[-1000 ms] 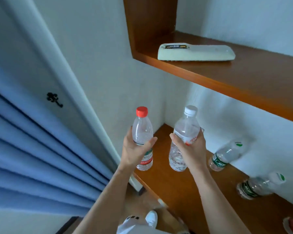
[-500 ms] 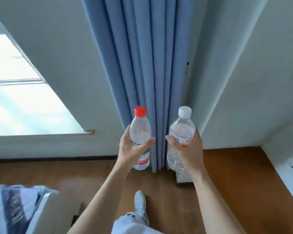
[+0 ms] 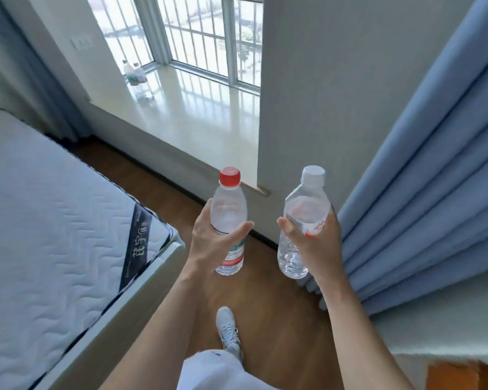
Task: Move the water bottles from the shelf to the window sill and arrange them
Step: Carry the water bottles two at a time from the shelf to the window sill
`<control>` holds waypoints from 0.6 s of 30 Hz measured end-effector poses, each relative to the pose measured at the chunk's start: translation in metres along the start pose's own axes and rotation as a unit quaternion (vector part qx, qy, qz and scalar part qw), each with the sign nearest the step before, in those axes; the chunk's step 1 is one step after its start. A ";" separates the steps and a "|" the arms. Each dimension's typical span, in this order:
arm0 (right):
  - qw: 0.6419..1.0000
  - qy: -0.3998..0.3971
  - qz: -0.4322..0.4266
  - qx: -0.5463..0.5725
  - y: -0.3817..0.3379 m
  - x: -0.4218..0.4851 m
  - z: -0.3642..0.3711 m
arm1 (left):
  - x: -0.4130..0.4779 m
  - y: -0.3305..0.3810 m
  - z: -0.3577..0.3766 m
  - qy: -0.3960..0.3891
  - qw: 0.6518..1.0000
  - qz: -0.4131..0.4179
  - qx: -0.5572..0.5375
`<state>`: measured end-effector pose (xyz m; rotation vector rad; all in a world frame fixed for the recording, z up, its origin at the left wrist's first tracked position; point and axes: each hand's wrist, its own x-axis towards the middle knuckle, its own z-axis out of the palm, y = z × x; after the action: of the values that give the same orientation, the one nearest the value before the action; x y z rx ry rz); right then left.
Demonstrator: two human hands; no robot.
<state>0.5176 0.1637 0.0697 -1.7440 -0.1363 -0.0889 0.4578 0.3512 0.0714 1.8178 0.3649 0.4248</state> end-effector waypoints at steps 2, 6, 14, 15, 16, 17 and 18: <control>1.000 -0.028 -0.010 -0.003 -0.004 0.021 0.038 | 0.025 -0.011 -0.026 0.022 1.000 -0.001 0.011; 0.997 -0.077 -0.016 -0.018 -0.012 0.068 0.113 | 0.085 -0.032 -0.068 0.054 0.998 -0.021 0.003; 0.994 -0.087 -0.020 -0.056 -0.022 0.148 0.214 | 0.198 -0.060 -0.119 0.082 0.996 -0.040 0.014; 0.994 -0.089 -0.020 -0.062 -0.023 0.155 0.222 | 0.209 -0.062 -0.124 0.089 0.995 -0.042 0.013; 0.994 -0.091 -0.020 -0.064 -0.024 0.162 0.229 | 0.218 -0.064 -0.129 0.096 0.994 -0.044 0.013; 0.993 -0.098 -0.019 -0.062 -0.024 0.170 0.237 | 0.228 -0.067 -0.134 0.101 0.994 -0.046 0.012; 0.992 -0.106 -0.020 -0.061 -0.023 0.177 0.244 | 0.236 -0.070 -0.138 0.104 0.993 -0.048 0.010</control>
<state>0.6855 0.4149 0.0734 -1.8696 -0.3281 0.0601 0.6002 0.5940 0.0640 1.7721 0.6004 0.5454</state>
